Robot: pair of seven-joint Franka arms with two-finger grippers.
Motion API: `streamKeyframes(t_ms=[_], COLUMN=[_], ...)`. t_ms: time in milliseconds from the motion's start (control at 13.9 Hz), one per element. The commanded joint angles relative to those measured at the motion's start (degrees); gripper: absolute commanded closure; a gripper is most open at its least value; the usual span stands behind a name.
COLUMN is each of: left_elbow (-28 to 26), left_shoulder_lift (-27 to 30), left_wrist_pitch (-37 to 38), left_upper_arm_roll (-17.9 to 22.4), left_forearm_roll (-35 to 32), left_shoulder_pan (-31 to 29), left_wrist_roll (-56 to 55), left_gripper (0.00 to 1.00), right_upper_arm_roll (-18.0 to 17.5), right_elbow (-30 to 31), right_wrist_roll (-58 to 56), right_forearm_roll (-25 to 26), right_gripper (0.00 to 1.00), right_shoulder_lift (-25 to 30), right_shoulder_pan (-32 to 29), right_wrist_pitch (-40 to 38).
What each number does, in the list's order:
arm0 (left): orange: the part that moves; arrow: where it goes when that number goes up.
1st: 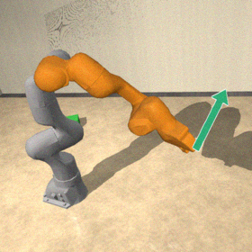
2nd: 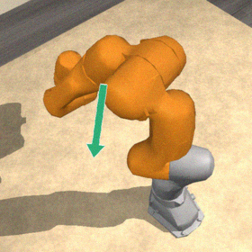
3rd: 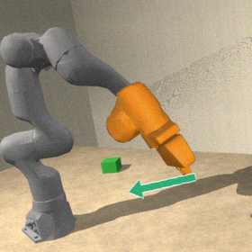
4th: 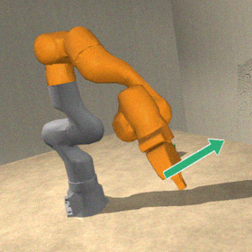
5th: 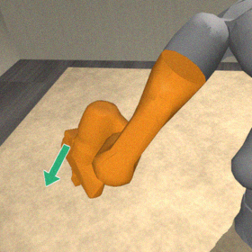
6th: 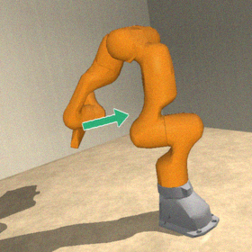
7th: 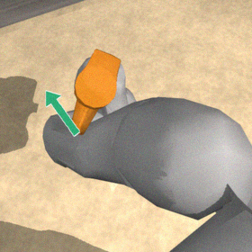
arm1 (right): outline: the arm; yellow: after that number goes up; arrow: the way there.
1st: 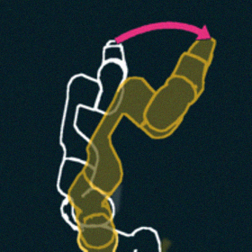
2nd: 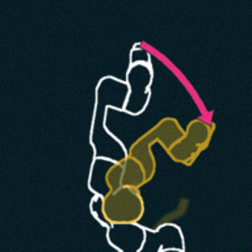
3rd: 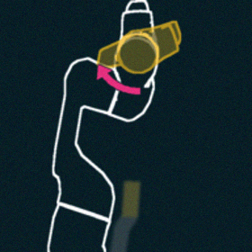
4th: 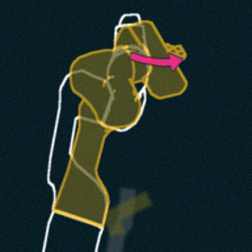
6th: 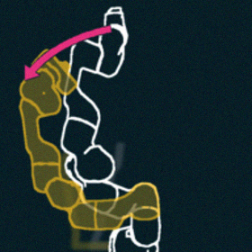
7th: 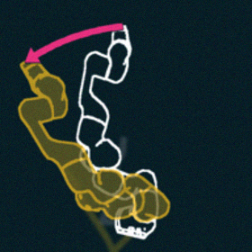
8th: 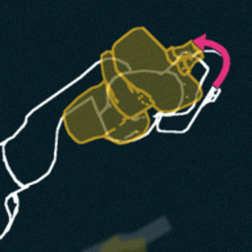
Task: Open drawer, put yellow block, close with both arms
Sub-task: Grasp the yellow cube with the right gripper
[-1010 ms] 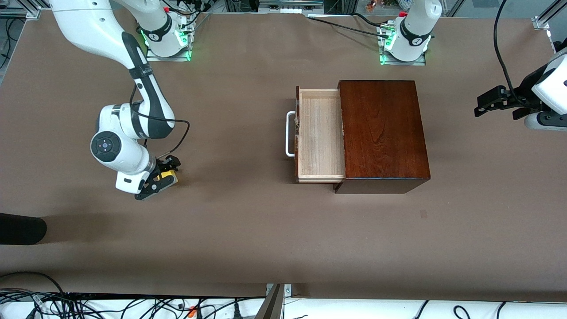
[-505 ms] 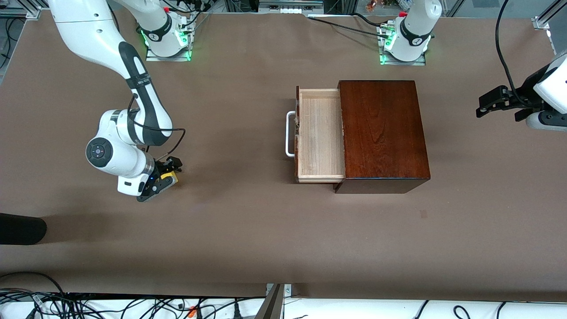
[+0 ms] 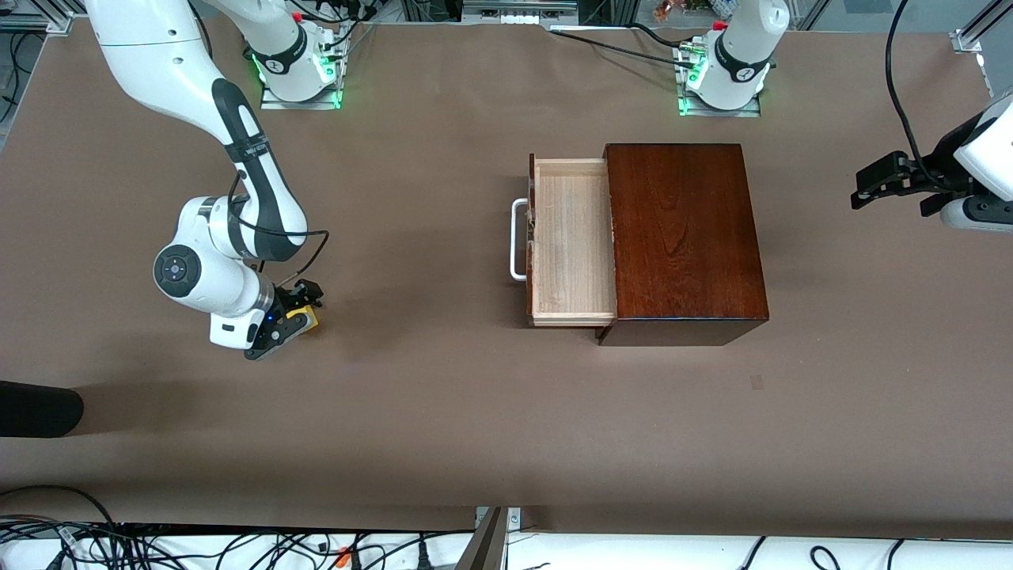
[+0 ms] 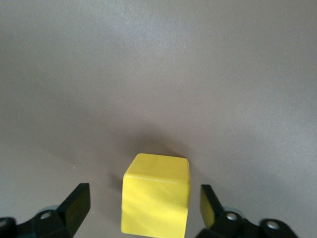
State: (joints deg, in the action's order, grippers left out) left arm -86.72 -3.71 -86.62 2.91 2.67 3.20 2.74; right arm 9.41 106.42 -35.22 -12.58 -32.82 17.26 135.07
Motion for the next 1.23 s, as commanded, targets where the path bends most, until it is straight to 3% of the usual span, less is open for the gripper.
streamKeyframes(t_ms=[0,505,866,1154], left_elbow=[-0.3,-0.2,-0.1,-0.1], left_shoulder_lift=[0.8,0.8,0.7,0.7], left_wrist_pitch=[-0.4,-0.4,-0.5,-0.5], left_upper_arm_roll=[0.0,0.0,-0.1,-0.1], left_forearm_roll=[-1.1,-0.9,-0.9,-0.9], left_shoulder_pan=[0.0,0.0,0.1,0.1], left_wrist_roll=[1.3,1.3,1.3,1.3], left_gripper=[0.00,0.00,0.00,0.00], right_upper_arm_roll=[-0.2,-0.2,-1.1,-5.2], right_elbow=[1.6,1.3,-1.6,-7.6], right_wrist_roll=[-2.0,-3.6,-3.6,-3.8], right_forearm_roll=[-1.4,-1.4,-0.9,-0.5], right_gripper=[0.15,0.69,0.73,0.73], right_shoulder_lift=[0.3,0.4,2.9,5.1], right_shoulder_pan=[-0.5,-1.2,0.5,0.5], right_wrist_pitch=[2.0,2.0,-1.4,-9.5])
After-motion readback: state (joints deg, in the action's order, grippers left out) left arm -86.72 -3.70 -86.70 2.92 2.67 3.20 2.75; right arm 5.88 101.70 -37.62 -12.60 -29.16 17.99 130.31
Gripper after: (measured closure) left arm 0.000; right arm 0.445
